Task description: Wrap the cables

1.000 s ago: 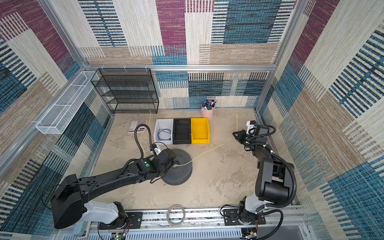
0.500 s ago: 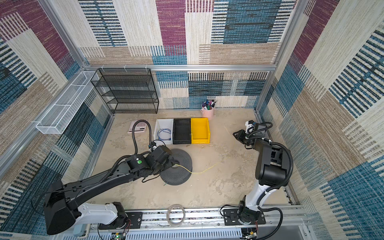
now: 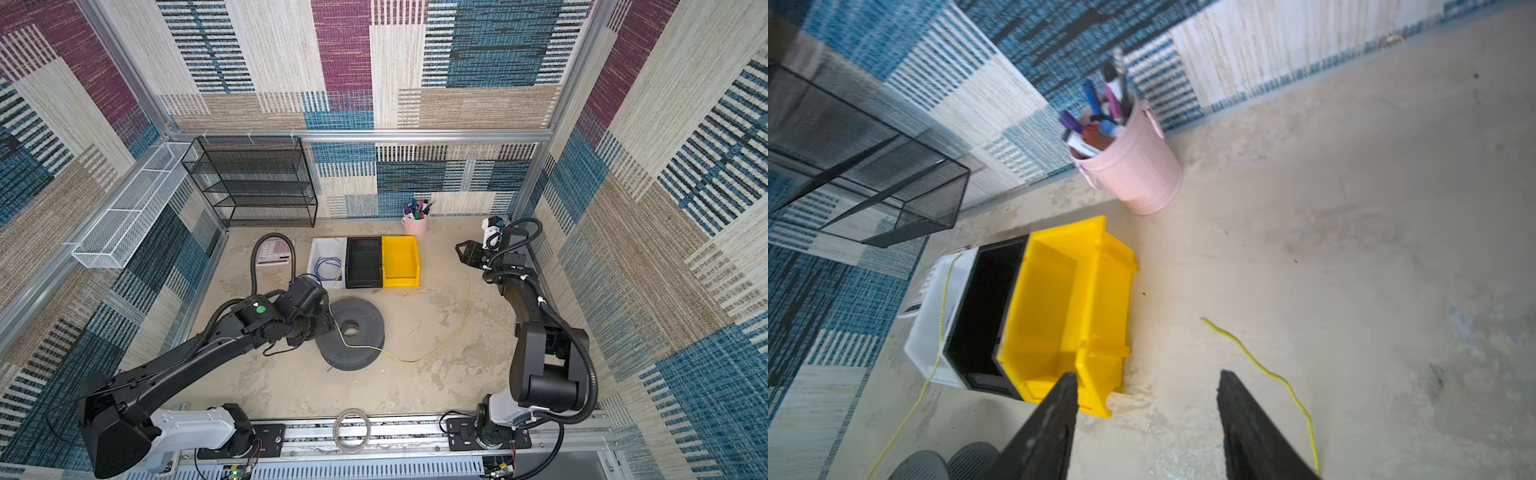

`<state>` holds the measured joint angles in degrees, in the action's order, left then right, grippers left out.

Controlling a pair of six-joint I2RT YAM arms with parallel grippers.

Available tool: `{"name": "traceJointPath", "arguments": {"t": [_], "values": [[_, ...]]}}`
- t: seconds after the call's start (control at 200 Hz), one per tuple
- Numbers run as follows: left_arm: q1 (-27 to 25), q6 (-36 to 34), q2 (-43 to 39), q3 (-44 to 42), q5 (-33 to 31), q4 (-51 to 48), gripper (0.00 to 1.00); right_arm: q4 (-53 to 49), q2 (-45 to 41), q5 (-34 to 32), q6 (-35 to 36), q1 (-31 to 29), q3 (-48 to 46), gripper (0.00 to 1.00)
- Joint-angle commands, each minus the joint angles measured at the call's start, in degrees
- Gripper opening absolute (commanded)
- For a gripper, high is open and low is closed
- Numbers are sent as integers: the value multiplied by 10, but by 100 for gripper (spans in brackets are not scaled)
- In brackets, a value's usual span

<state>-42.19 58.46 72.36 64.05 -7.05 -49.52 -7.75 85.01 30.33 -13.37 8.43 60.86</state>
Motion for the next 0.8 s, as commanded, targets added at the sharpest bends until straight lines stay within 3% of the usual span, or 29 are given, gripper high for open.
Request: {"name": "traceJointPath", "arguments": {"t": [0.0, 0.165, 0.326, 0.371, 0.421, 0.581, 0.796], "values": [[48, -99, 0, 39, 42, -42, 68, -30, -36, -8, 8, -52, 19, 62], [157, -175, -16, 74, 69, -64, 69, -24, -47, 50, -21, -194, 48, 62], [251, -192, -36, 43, 130, -21, 68, -79, 15, 21, -3, -337, 130, 63], [261, -186, -43, 25, 140, 0, 68, -95, 36, 10, 3, -359, 154, 64], [266, -178, -49, 12, 145, 16, 68, -116, 57, -15, 11, -374, 179, 72], [270, -164, -64, -39, 146, 48, 67, -143, 109, 4, 4, -419, 224, 70], [282, -155, -97, -84, 135, 70, 67, -208, 191, -67, 7, -535, 270, 70]]}}
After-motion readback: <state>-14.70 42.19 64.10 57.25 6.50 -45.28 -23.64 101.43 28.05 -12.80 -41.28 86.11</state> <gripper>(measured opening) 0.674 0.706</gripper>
